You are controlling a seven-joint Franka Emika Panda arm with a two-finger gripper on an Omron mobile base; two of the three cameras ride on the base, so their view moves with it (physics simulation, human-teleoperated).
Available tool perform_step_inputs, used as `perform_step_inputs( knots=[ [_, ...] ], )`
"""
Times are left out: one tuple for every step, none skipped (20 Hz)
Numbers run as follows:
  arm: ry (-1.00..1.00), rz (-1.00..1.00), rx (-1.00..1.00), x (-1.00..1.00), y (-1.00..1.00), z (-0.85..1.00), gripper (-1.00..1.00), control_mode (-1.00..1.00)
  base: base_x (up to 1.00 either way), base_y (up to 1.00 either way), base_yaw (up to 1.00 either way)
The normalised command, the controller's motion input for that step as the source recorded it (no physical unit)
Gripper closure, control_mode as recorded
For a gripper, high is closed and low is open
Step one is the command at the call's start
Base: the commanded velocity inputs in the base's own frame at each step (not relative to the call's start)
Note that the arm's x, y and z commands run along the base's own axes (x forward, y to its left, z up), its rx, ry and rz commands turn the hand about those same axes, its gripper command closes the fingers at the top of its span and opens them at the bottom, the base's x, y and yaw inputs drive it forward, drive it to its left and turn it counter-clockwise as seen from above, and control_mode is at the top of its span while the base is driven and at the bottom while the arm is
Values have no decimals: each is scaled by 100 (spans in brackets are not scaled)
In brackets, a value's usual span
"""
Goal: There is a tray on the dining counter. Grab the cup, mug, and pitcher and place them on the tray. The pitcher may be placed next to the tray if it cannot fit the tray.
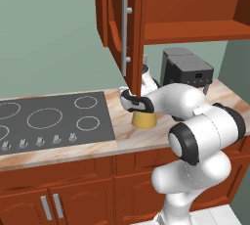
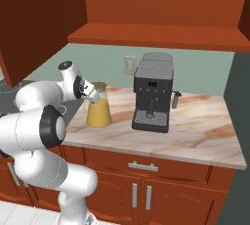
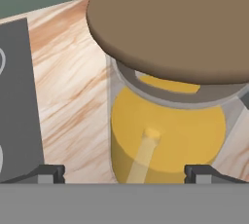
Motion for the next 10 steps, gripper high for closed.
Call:
perform_step_inputs(
  knots=[
    [0,0,0,0,0,0,100,-100,0,0,0],
    [0,0,0,0,0,0,100,-100,0,0,0],
    [0,0,0,0,0,0,100,-100,0,0,0],
    [0,0,0,0,0,0,100,-100,0,0,0],
    [0,0,0,0,0,0,100,-100,0,0,0],
    [0,0,0,0,0,0,100,-100,0,0,0],
    [0,0,0,0,0,0,100,-100,0,0,0],
    [0,0,0,0,0,0,100,-100,0,0,0],
    [0,0,0,0,0,0,100,-100,0,0,0],
    [0,0,0,0,0,0,100,-100,0,0,0]
  ],
)
